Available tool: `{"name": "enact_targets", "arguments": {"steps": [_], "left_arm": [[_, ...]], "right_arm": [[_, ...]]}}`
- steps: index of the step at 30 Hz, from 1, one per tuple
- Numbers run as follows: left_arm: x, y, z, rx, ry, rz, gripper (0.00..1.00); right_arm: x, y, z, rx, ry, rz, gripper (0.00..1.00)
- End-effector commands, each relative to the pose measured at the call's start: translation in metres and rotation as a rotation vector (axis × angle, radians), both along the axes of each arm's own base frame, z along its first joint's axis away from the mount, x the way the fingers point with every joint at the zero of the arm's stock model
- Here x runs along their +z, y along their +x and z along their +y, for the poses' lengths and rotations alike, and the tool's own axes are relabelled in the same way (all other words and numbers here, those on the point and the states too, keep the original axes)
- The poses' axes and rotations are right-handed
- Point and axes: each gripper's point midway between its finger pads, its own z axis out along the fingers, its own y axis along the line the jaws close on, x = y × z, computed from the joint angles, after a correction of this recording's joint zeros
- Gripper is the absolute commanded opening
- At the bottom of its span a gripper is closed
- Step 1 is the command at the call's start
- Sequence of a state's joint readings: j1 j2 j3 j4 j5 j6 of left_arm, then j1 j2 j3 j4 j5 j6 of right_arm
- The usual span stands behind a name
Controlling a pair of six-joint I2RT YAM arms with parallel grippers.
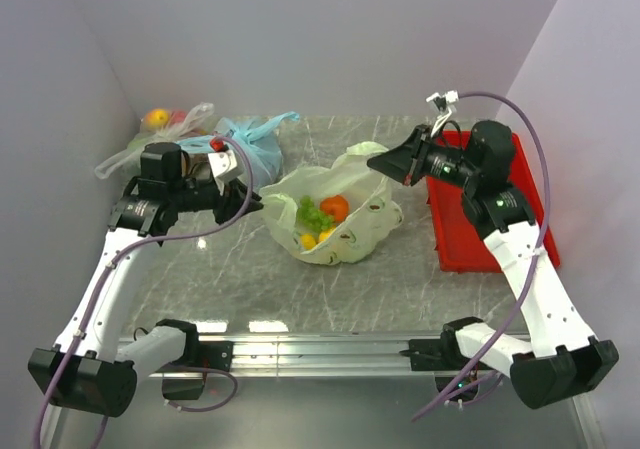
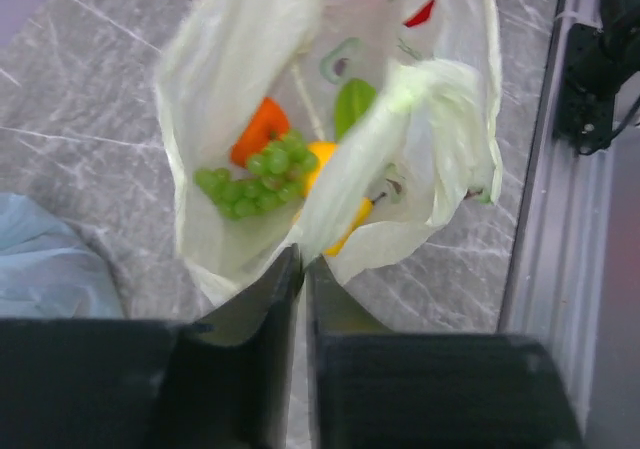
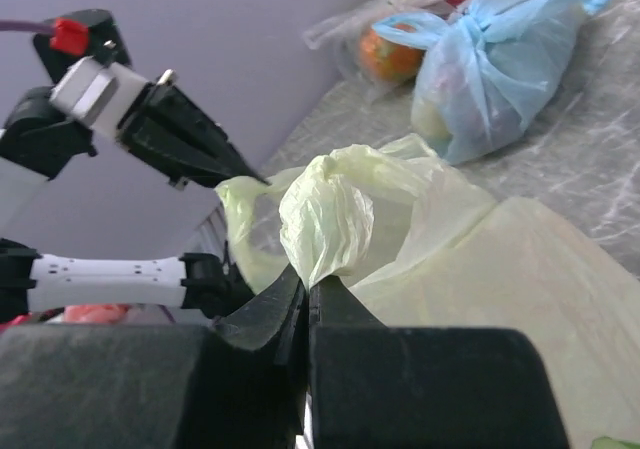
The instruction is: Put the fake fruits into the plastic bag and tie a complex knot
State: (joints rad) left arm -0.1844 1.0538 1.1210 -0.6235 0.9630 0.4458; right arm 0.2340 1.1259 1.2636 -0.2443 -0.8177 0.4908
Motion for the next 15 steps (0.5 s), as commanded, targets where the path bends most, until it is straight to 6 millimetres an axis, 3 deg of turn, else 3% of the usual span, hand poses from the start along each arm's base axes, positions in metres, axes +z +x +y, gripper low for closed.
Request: {"name": "enact_targets", "arguments": {"steps": [1, 3, 4, 5, 7, 9, 15], "left_arm": [[0.024, 0.006, 0.001, 0.012, -0.067, -0.038, 0.30], [0.044, 0.013, 0.004, 0.034, -0.107, -0.066, 0.49], [0.063, 0.020, 0.000, 0.047, -0.161, -0.083, 0.69], [0.076, 0.021, -0.004, 0.022, -0.192, -0.090, 0.79], [0.098, 0.024, -0.012, -0.014, -0.244, -0.094, 0.87], [0.108, 0.033, -0.030, -0.043, -0.242, -0.082, 0.87], [0.098, 0.053, -0.087, -0.114, -0.122, -0.199, 0.81]], "right_arm": [[-0.013, 0.007, 0.004, -0.042, 0.063, 0.061, 0.00], [-0.020, 0.006, 0.007, -0.033, 0.058, 0.064, 0.00], [-0.025, 0.006, 0.008, -0.028, 0.053, 0.066, 0.00], [-0.025, 0.006, 0.009, -0.024, 0.054, 0.055, 0.00], [-0.025, 0.004, 0.011, -0.007, 0.044, 0.025, 0.00], [-0.026, 0.002, 0.013, 0.006, 0.029, 0.002, 0.00], [-0.023, -0.007, 0.015, 0.033, 0.000, -0.057, 0.00]]}}
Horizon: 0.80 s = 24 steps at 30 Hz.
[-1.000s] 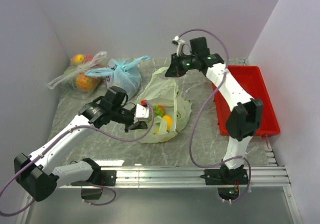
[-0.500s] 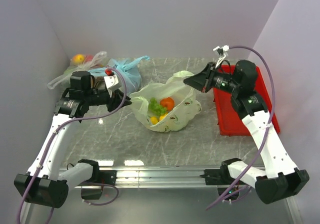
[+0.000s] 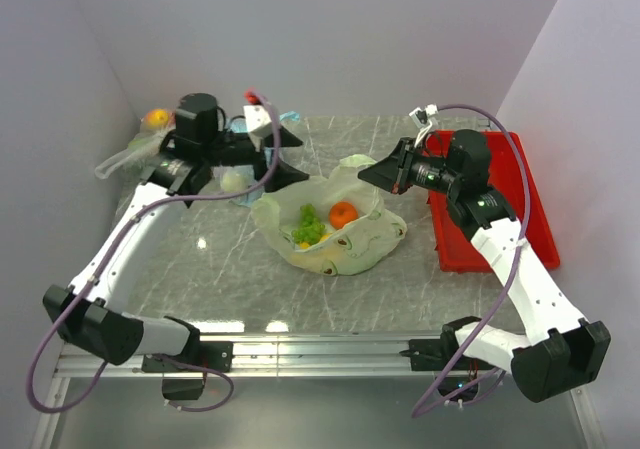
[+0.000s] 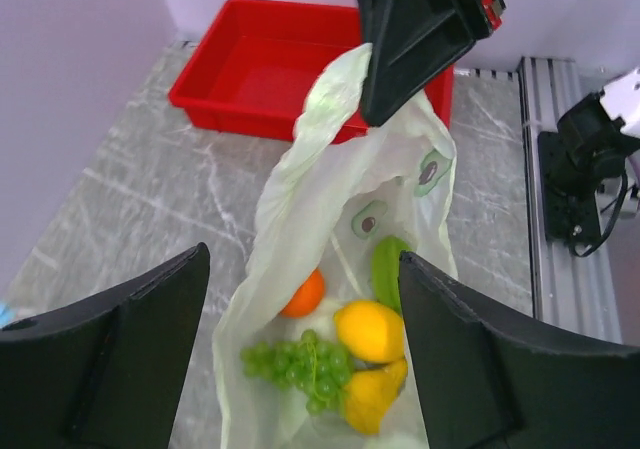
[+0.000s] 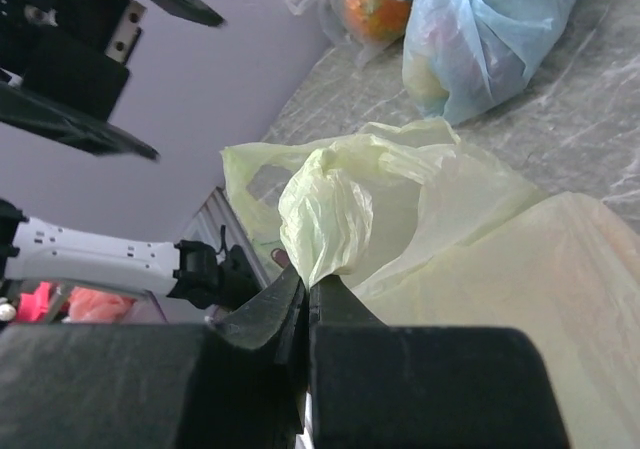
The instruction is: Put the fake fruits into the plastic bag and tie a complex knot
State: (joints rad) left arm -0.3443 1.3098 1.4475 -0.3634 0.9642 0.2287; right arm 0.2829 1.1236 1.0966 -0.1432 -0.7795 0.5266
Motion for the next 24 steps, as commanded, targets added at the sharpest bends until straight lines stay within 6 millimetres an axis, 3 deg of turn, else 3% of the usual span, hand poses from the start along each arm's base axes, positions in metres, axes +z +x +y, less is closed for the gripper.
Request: {"name": "enact_targets", "arguments": {"steps": [1, 3, 8, 15, 20, 22, 23, 24], "left_arm": [[0.002, 0.010, -0.023, 0.000, 0.033, -0.113, 0.82], [-0.003, 0.010, -0.042, -0.043, 0.054, -0.150, 0.83], [-0.008, 0.016, -0.070, -0.095, 0.076, -0.217, 0.83], [-0.004, 0.012, -0.101, -0.143, 0.094, -0.294, 0.70], [-0.013, -0.002, -0.115, -0.225, 0.103, -0.281, 0.46], [-0.012, -0.008, -0.118, -0.248, 0.088, -0.259, 0.26], [-0.010, -0.009, -0.119, -0.254, 0.081, -0.252, 0.18], [-0.009, -0.015, -0.118, -0.283, 0.067, -0.235, 0.12]], "right_arm": [[0.029, -0.010, 0.002, 0.031, 0.001, -0.155, 0.00], [0.030, -0.013, 0.001, 0.038, -0.015, -0.181, 0.00], [0.027, -0.018, 0.003, 0.058, -0.059, -0.216, 0.00], [0.024, -0.022, 0.011, 0.076, -0.097, -0.244, 0.00], [0.026, -0.023, 0.014, 0.087, -0.084, -0.244, 0.00], [0.027, -0.026, 0.014, 0.094, -0.088, -0.254, 0.01], [0.020, -0.026, 0.012, 0.098, -0.125, -0.254, 0.06], [0.018, -0.023, 0.007, 0.071, -0.158, -0.264, 0.17]]}}
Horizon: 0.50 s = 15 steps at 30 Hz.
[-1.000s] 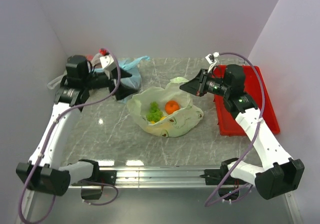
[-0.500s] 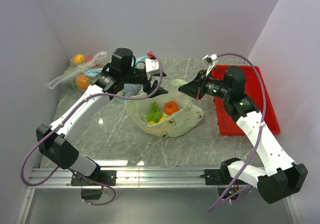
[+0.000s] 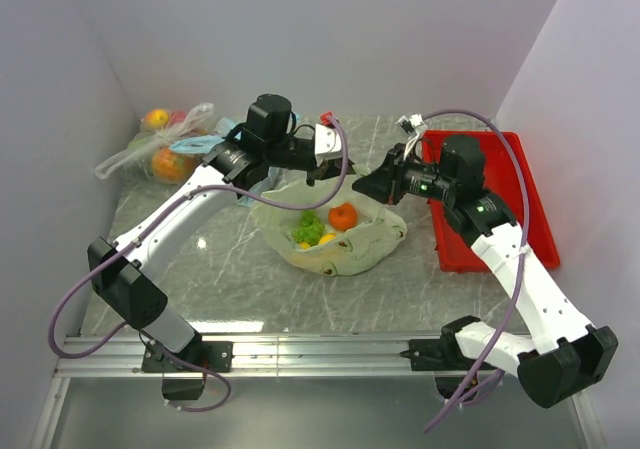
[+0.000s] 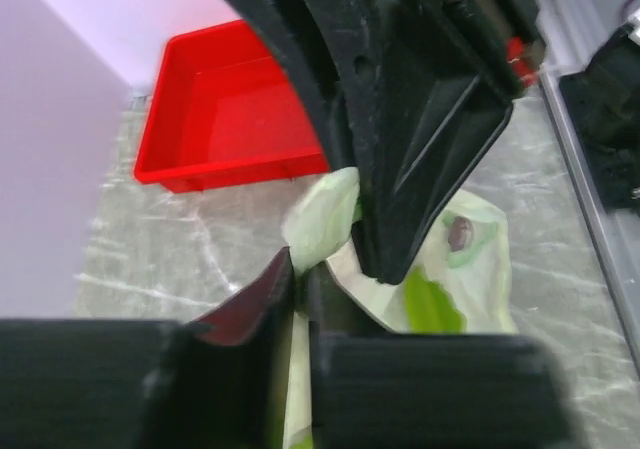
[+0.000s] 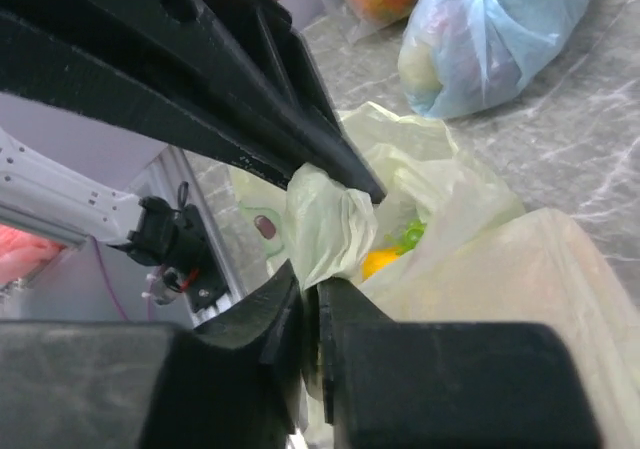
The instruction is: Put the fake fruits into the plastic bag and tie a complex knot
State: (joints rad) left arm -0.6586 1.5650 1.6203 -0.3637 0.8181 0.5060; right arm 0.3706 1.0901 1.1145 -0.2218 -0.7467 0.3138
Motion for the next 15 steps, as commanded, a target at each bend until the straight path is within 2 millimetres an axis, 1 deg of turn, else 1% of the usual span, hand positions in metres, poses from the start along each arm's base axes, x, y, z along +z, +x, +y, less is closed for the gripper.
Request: {"name": "enact_targets", "arguments": {"steps": [1, 2, 3, 4, 5, 6, 7, 8, 9, 10, 11, 12, 13, 15], "left_arm": [[0.021, -0.016, -0.002, -0.092, -0.049, 0.005, 0.02], [0.022, -0.021, 0.001, -0.108, -0.055, 0.018, 0.00], [0.026, -0.022, 0.003, -0.118, -0.074, 0.024, 0.00], [0.029, -0.030, 0.004, -0.154, -0.091, 0.060, 0.00], [0.030, -0.034, 0.008, -0.166, -0.100, 0.076, 0.00], [0.033, -0.034, 0.008, -0.177, -0.117, 0.073, 0.00], [0.032, -0.036, 0.009, -0.184, -0.120, 0.109, 0.00], [0.032, -0.040, 0.008, -0.215, -0.124, 0.125, 0.00], [0.031, -0.040, 0.008, -0.223, -0.126, 0.131, 0.00], [0.032, -0.041, 0.007, -0.235, -0.130, 0.143, 0.00], [0.031, -0.042, 0.005, -0.258, -0.132, 0.156, 0.00], [0.031, -0.042, 0.004, -0.268, -0.133, 0.170, 0.00], [0.030, -0.041, 0.001, -0.276, -0.133, 0.179, 0.01], [0.030, -0.043, 0.001, -0.304, -0.133, 0.194, 0.01]], "right_arm": [[0.018, 0.000, -0.011, -0.032, -0.066, -0.121, 0.26], [0.009, 0.002, -0.020, -0.045, -0.132, -0.154, 0.38], [0.013, 0.002, -0.028, -0.072, -0.158, -0.203, 0.79], [0.004, 0.010, -0.041, -0.130, -0.201, -0.221, 0.93], [0.008, 0.011, -0.049, -0.141, -0.245, -0.318, 0.99], [0.008, 0.011, -0.052, -0.137, -0.266, -0.362, 1.00], [0.000, 0.009, -0.052, -0.108, -0.282, -0.386, 1.00], [0.003, 0.008, -0.050, -0.081, -0.293, -0.451, 1.00], [0.002, 0.006, -0.047, -0.052, -0.289, -0.478, 1.00], [-0.001, 0.003, -0.042, -0.011, -0.280, -0.493, 1.00], [0.006, -0.002, -0.034, 0.046, -0.244, -0.544, 1.00], [0.006, -0.002, -0.029, 0.076, -0.225, -0.557, 1.00], [0.014, 0.002, -0.025, 0.086, -0.202, -0.599, 1.00], [0.011, 0.006, -0.013, 0.147, -0.169, -0.602, 1.00]]}}
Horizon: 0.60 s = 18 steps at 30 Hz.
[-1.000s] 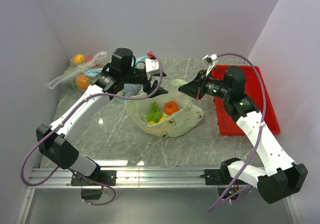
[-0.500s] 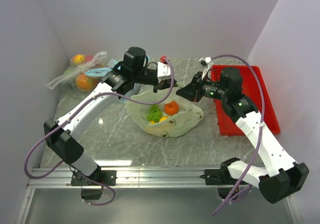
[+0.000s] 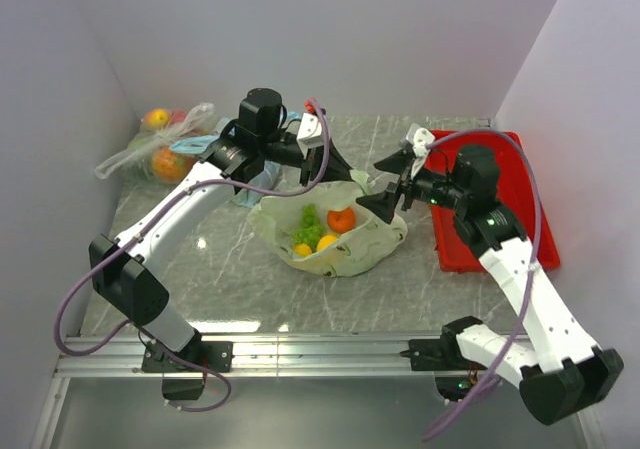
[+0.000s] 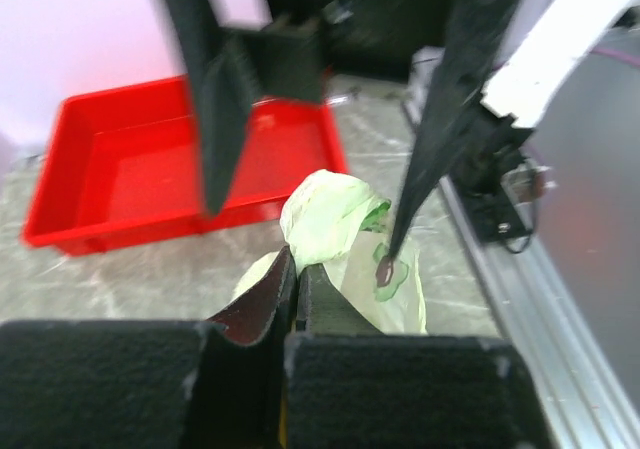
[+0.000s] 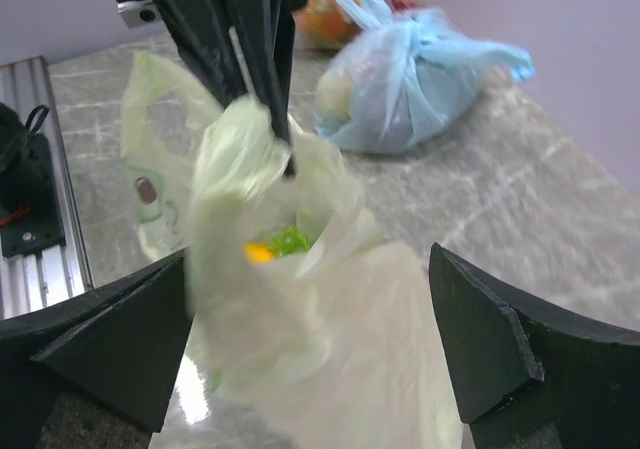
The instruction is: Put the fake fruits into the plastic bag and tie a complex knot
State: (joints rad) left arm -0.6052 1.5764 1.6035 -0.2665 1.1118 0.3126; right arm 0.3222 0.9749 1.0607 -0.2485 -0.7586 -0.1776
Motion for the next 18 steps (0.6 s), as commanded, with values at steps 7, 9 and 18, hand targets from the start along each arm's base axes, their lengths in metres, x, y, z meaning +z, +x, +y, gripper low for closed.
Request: {"name": "enact_targets", "arguments": {"steps": [7, 9, 18], "left_arm": [[0.021, -0.017, -0.008, -0.167, -0.074, 0.067, 0.00], [0.022, -0.015, -0.009, -0.171, -0.082, 0.074, 0.00], [0.020, -0.004, -0.018, -0.123, -0.115, 0.159, 0.01]], "right_arm": [[-0.002, 0.036, 0.047, 0.197, 0.074, -0.095, 1.00], [-0.010, 0.038, 0.056, 0.223, 0.086, -0.066, 1.00], [-0.042, 0.044, 0.074, 0.200, 0.149, 0.134, 0.49]]}}
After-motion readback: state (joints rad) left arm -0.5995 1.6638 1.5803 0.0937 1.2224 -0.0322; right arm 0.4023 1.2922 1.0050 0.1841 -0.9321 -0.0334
